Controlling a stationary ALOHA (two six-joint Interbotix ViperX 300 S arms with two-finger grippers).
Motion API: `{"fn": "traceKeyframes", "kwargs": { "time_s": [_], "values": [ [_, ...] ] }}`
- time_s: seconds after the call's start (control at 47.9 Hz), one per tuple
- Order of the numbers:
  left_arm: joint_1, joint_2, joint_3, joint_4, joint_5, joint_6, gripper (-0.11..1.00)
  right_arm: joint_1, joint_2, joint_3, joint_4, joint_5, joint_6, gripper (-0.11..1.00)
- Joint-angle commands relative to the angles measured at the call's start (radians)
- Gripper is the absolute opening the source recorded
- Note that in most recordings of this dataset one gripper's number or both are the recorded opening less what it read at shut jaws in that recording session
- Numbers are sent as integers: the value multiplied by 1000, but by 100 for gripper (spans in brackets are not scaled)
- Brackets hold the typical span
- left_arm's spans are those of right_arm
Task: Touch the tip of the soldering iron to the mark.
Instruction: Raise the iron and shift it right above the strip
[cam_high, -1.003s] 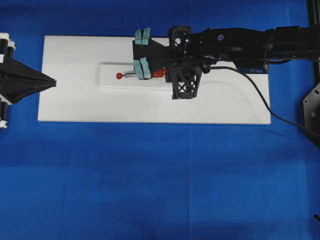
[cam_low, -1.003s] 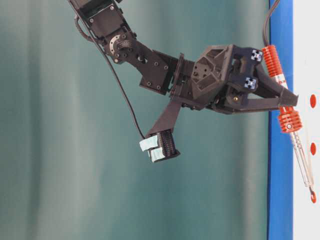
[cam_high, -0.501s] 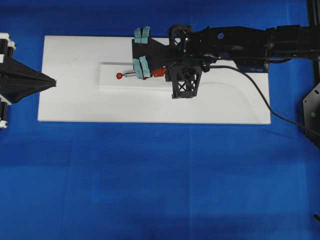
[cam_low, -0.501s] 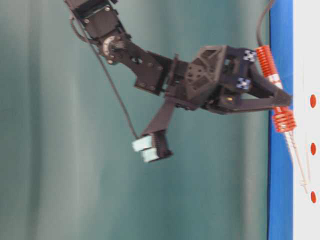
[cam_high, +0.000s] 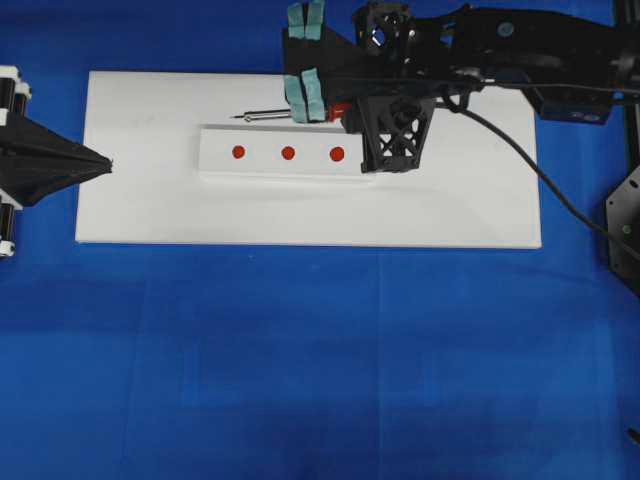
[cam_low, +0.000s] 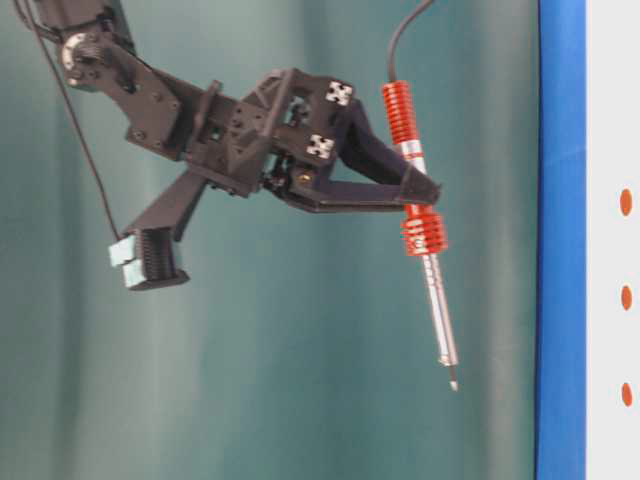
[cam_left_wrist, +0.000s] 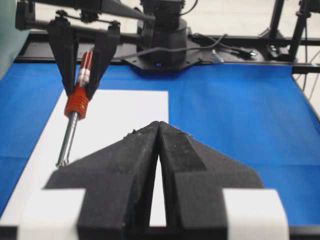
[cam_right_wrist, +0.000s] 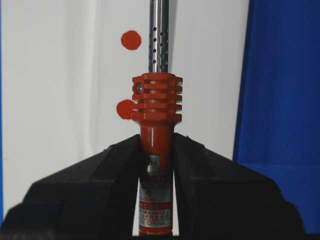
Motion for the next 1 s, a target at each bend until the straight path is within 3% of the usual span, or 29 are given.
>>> {"fn": "traceKeyframes", "kwargs": {
  "time_s": [0.0,0.439,0.982],
  "values": [
    [2,3,-12,3,-9,-2,0,5,-35,-32,-5,6,2,6],
    [2,2,-11,2,-9,-2,0,5,-51,-5,-8,23,3,6],
    [2,2,-11,2,-9,-3,0,5,-207,199,-6,31,51,6]
  ]
}}
